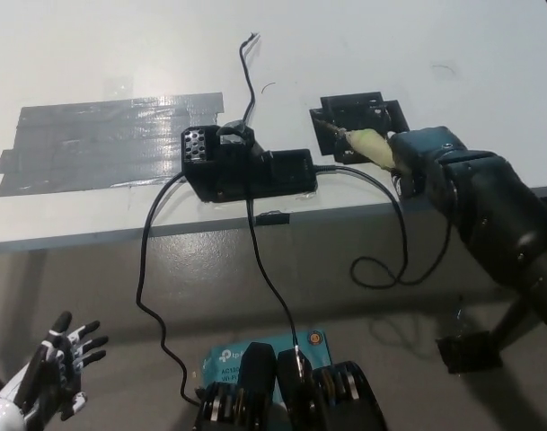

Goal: The robot uses its right hand to grab and lift the soldering gun kept on the middle of the table and puts it in its base

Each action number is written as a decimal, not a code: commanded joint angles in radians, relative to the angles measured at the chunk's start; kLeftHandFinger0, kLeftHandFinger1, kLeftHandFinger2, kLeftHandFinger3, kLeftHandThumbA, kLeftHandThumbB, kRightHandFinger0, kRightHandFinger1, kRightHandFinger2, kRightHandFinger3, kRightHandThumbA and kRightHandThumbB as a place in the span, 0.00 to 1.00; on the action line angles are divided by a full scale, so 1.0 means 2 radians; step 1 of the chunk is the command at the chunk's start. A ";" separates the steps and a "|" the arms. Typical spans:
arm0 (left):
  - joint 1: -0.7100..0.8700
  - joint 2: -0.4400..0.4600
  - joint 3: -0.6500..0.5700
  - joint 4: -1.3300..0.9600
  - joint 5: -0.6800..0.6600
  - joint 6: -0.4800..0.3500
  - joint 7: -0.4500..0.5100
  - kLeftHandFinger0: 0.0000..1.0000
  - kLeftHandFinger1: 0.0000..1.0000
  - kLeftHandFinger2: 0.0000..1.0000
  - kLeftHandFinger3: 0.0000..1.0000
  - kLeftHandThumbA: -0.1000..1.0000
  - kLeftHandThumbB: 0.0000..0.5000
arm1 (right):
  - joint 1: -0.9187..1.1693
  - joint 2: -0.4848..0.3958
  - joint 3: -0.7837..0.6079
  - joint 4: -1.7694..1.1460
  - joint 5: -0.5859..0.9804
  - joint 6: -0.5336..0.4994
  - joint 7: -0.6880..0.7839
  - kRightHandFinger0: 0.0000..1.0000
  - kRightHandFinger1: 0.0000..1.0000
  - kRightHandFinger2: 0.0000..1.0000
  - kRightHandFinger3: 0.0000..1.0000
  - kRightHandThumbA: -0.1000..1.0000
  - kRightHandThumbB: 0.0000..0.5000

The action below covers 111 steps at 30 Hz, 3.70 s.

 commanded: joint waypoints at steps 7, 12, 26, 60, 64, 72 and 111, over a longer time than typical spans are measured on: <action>-0.014 0.037 -0.011 0.001 -0.008 -0.032 -0.052 1.00 1.00 1.00 1.00 1.00 0.60 | 0.044 0.033 0.051 0.087 -0.039 0.029 0.013 0.00 0.00 0.15 0.90 0.00 0.34; -0.013 0.040 -0.008 -0.002 -0.006 -0.028 -0.053 1.00 1.00 1.00 1.00 1.00 0.61 | 0.052 0.023 0.069 0.055 -0.064 0.046 -0.007 0.18 0.56 0.76 1.00 0.07 0.00; -0.011 0.041 -0.008 -0.001 -0.002 -0.027 -0.060 1.00 1.00 1.00 1.00 1.00 0.65 | 0.065 -0.037 0.046 -0.026 -0.091 -0.006 -0.153 0.00 0.38 0.66 0.50 0.00 0.20; -0.006 0.036 -0.003 0.007 -0.004 -0.028 -0.063 1.00 1.00 1.00 1.00 1.00 0.54 | -0.010 -0.061 -0.091 -0.107 0.033 -0.288 -0.219 0.00 0.32 0.64 0.34 0.00 0.00; -0.006 0.036 -0.004 0.011 -0.004 -0.032 -0.065 1.00 1.00 1.00 1.00 1.00 0.55 | -0.010 -0.063 -0.104 -0.122 0.085 -0.278 -0.134 0.01 0.39 0.74 0.55 0.01 0.01; -0.003 0.037 -0.007 0.011 -0.002 -0.031 -0.067 1.00 1.00 1.00 1.00 1.00 0.54 | -0.003 -0.091 -0.098 -0.151 0.066 -0.289 -0.113 0.01 0.24 0.61 0.52 0.02 0.00; 0.008 0.038 -0.012 0.010 0.002 -0.034 -0.070 1.00 1.00 1.00 1.00 1.00 0.58 | -0.019 -0.096 -0.118 -0.146 -0.034 -0.334 -0.213 0.00 0.41 0.76 0.62 0.00 0.03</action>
